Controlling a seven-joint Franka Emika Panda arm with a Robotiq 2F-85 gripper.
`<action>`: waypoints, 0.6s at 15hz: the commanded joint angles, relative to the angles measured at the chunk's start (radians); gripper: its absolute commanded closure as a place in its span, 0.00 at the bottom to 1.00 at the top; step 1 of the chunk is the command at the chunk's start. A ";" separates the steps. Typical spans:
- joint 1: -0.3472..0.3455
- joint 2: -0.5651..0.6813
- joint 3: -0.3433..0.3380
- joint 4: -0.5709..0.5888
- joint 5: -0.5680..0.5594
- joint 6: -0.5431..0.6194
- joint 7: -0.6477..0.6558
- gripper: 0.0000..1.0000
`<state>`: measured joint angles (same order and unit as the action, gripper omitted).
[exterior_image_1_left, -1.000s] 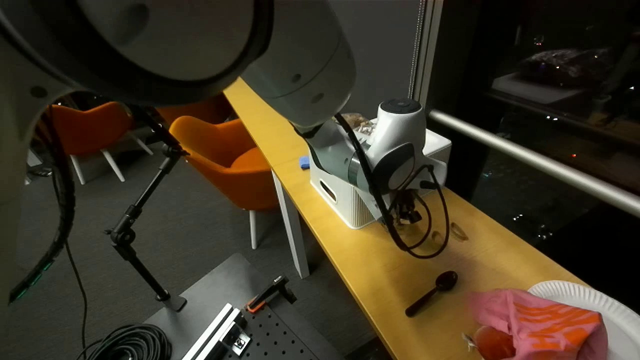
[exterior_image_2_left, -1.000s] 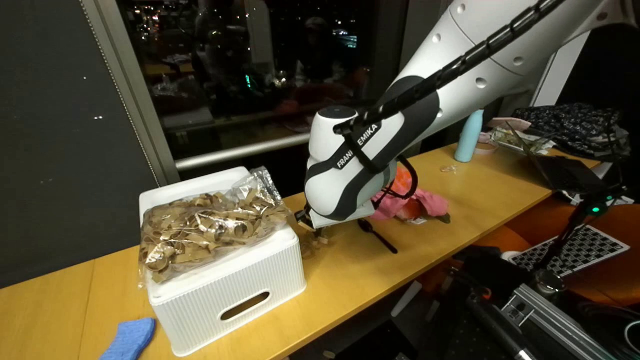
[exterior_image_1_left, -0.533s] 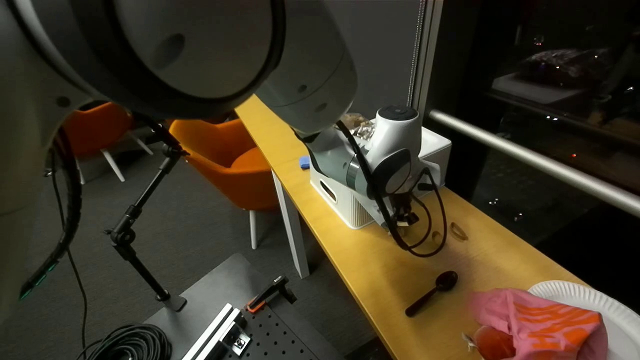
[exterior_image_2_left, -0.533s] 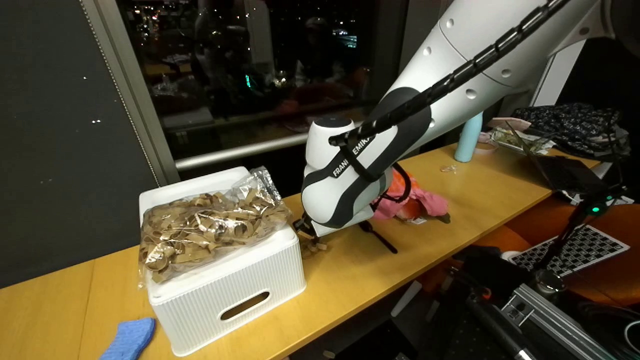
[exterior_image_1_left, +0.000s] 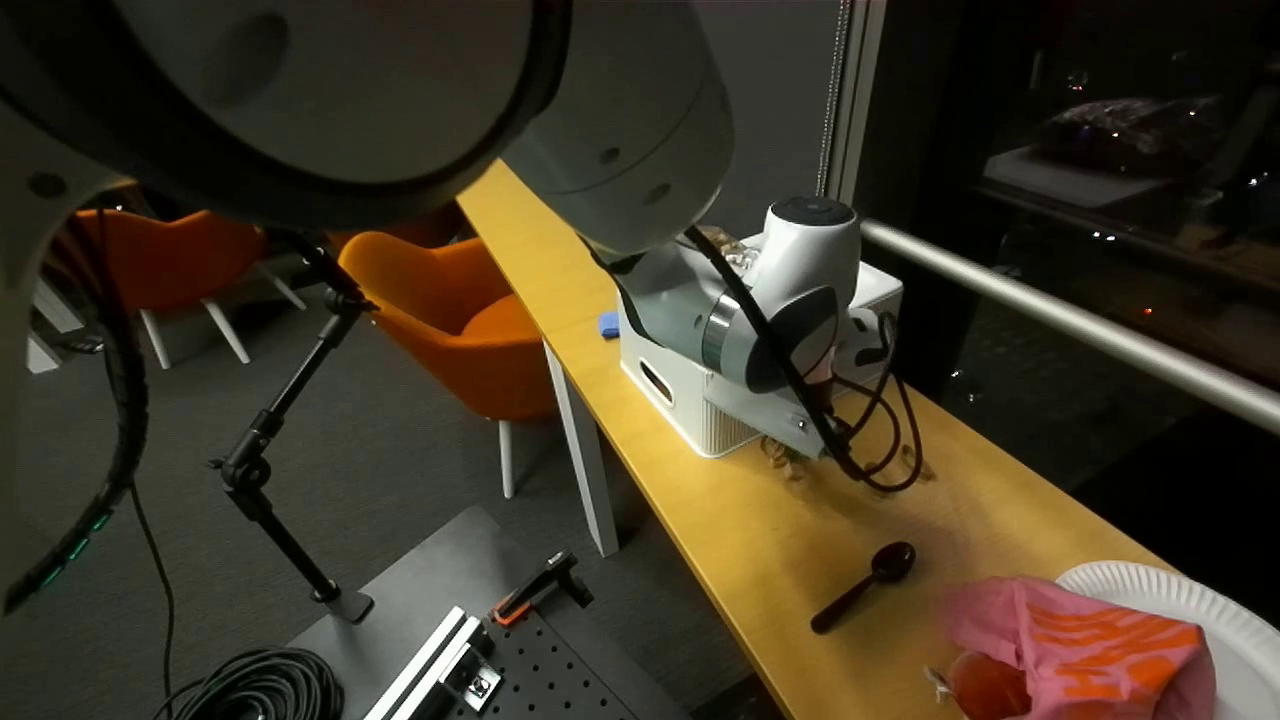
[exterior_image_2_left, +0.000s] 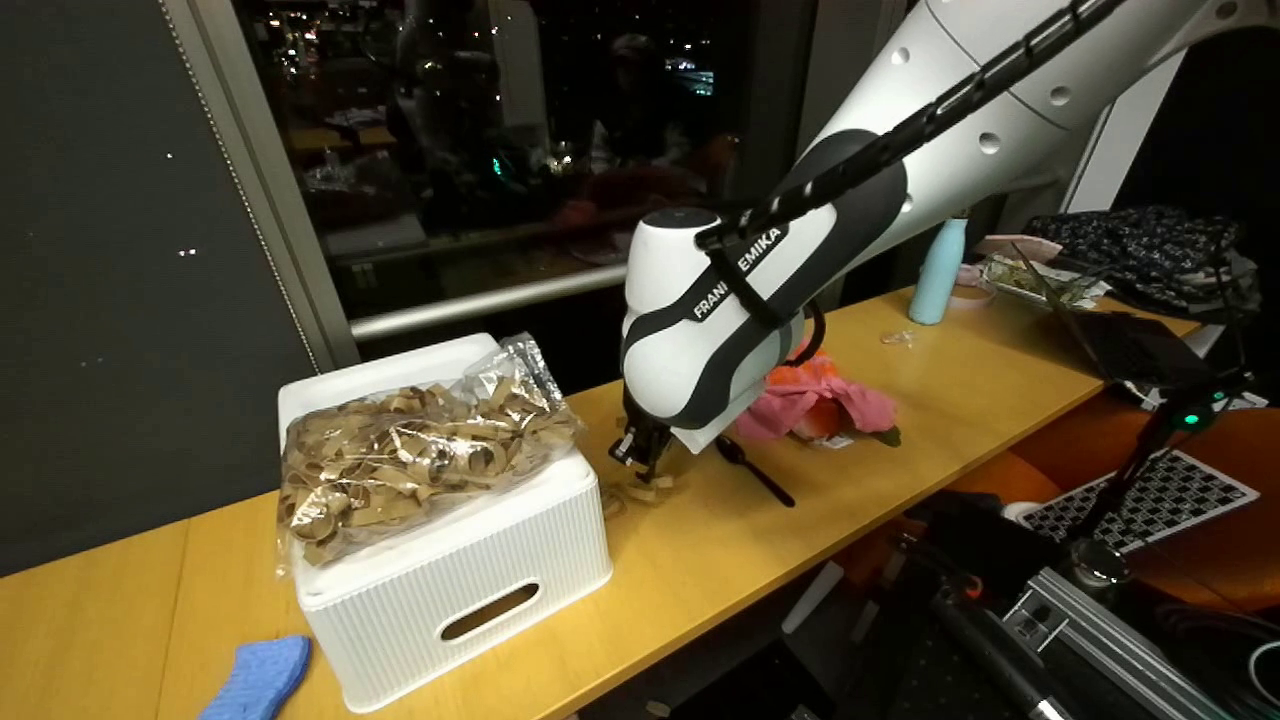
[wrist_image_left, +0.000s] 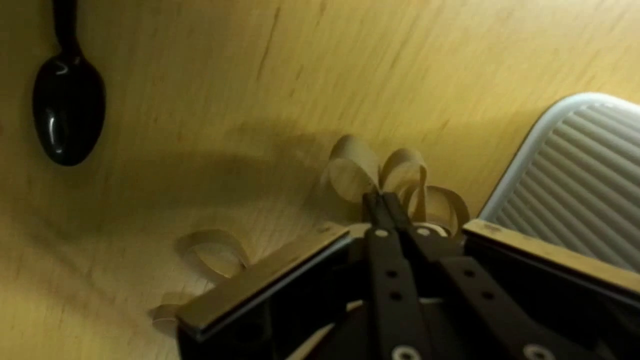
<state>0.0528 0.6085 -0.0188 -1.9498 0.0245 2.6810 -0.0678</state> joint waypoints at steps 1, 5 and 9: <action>-0.057 -0.022 0.046 -0.010 -0.058 -0.044 -0.147 1.00; -0.073 0.004 0.071 0.010 -0.086 -0.029 -0.242 1.00; -0.075 0.021 0.091 0.045 -0.116 -0.045 -0.320 1.00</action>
<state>0.0031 0.6141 0.0414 -1.9423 -0.0510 2.6574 -0.3361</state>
